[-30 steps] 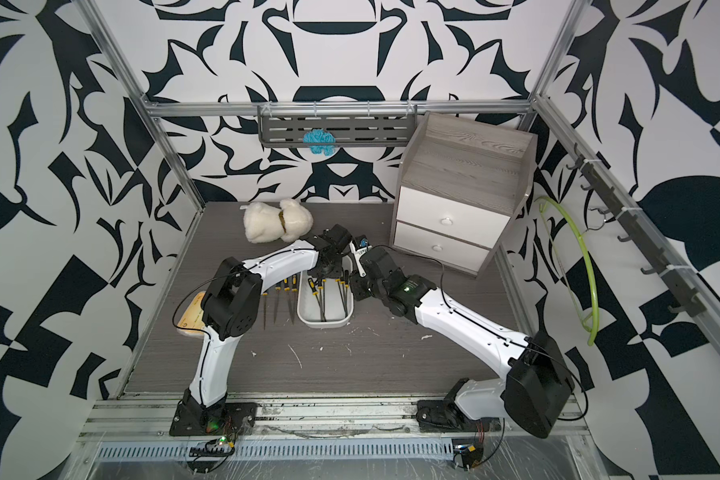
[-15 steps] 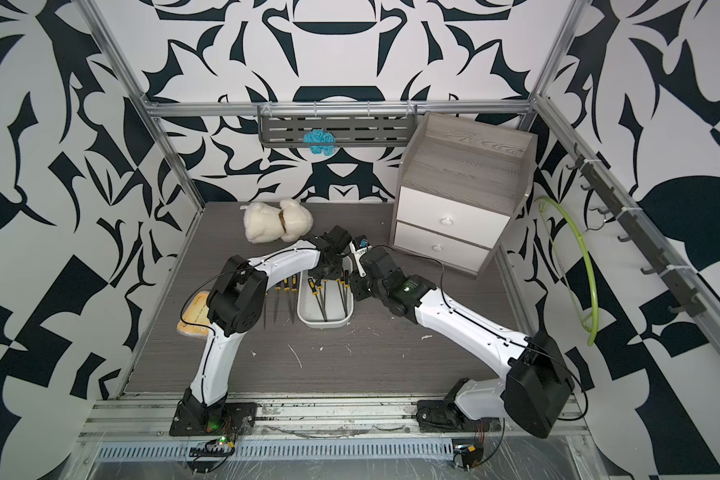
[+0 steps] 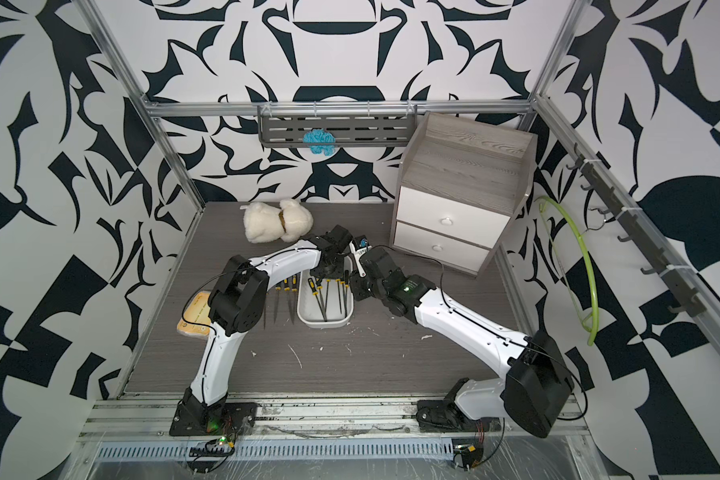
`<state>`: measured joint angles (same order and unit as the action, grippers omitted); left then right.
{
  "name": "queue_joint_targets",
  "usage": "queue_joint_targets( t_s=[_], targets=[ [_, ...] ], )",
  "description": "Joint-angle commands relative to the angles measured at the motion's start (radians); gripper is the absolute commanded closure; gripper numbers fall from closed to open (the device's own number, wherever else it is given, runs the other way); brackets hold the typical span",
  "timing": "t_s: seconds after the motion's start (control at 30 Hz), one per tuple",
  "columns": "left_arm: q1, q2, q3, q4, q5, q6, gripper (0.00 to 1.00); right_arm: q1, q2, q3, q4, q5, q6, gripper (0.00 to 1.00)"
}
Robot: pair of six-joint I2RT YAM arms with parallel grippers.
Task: Take the file tool out of the storage box
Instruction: Pick up the file tool from the storage box.
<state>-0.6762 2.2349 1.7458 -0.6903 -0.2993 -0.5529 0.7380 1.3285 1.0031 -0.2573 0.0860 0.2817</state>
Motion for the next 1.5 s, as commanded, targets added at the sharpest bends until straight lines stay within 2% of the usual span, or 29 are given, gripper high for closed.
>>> queue_joint_targets(
  t_s=[0.0,0.3,0.47,0.57,0.67,0.73,0.8,1.0,1.17,1.23,1.47],
  targets=[
    [0.003,-0.094,-0.042,0.014,0.019,-0.007,0.98,-0.002,-0.010,0.024,0.025,-0.002,0.000,0.76],
    [0.006,-0.376,-0.214,0.221,0.030,0.023,1.00,-0.002,-0.030,0.006,0.046,-0.002,-0.003,0.76],
    [0.012,-0.555,-0.362,0.381,0.107,0.001,1.00,-0.002,-0.064,-0.007,0.059,-0.015,-0.003,0.76],
    [0.049,-0.674,-0.469,0.474,0.248,-0.037,1.00,-0.002,-0.099,-0.034,0.101,-0.052,-0.002,0.76],
    [0.109,-0.787,-0.633,0.651,0.463,-0.150,1.00,-0.003,-0.134,-0.055,0.126,-0.113,0.015,0.77],
    [0.124,-0.856,-0.739,0.727,0.529,-0.193,1.00,-0.003,-0.149,-0.061,0.127,-0.179,0.034,0.77],
    [0.124,-0.916,-0.807,0.718,0.540,-0.185,1.00,-0.003,-0.165,-0.078,0.129,-0.246,0.064,0.77],
    [0.126,-1.147,-1.032,0.814,0.539,-0.181,1.00,-0.003,-0.184,-0.190,0.224,-0.474,0.180,0.68],
    [0.127,-1.219,-1.085,0.834,0.563,-0.160,1.00,0.007,-0.065,-0.236,0.416,-0.681,0.307,0.61],
    [0.127,-1.231,-1.106,0.873,0.574,-0.162,1.00,0.026,-0.012,-0.214,0.436,-0.711,0.325,0.60],
    [0.127,-1.239,-1.110,0.844,0.565,-0.139,1.00,0.081,0.120,-0.182,0.545,-0.778,0.374,0.62]
  ],
)
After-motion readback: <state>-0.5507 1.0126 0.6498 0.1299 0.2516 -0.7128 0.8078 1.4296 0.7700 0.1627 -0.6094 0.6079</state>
